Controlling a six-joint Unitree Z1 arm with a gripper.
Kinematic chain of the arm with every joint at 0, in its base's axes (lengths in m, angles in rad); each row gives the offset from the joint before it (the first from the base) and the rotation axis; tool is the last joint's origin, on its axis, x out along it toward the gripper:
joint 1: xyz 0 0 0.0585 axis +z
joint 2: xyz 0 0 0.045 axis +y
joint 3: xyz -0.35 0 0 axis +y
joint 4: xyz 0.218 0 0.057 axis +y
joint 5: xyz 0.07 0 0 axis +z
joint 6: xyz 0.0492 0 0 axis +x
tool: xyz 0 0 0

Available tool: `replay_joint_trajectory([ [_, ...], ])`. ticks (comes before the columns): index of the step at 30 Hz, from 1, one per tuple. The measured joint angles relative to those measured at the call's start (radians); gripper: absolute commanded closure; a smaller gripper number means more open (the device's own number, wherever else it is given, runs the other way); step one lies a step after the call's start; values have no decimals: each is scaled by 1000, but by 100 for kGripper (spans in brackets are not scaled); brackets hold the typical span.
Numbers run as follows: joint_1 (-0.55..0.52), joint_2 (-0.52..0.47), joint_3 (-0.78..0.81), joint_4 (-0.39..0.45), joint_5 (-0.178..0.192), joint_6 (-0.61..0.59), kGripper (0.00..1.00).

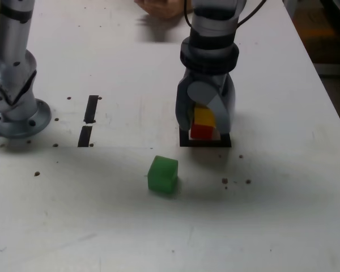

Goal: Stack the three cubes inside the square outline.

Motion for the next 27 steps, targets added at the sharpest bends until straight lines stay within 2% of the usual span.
replay_joint_trajectory([
  [15, 0, -8, 5, 29, 53, 1, 11],
  [18, -3, -21, -3, 56, 71, 0, 10],
  [24, -51, -76, -49, 157, 129, -25, 9],
  [27, -86, -116, -59, 186, 140, -47, 8],
])
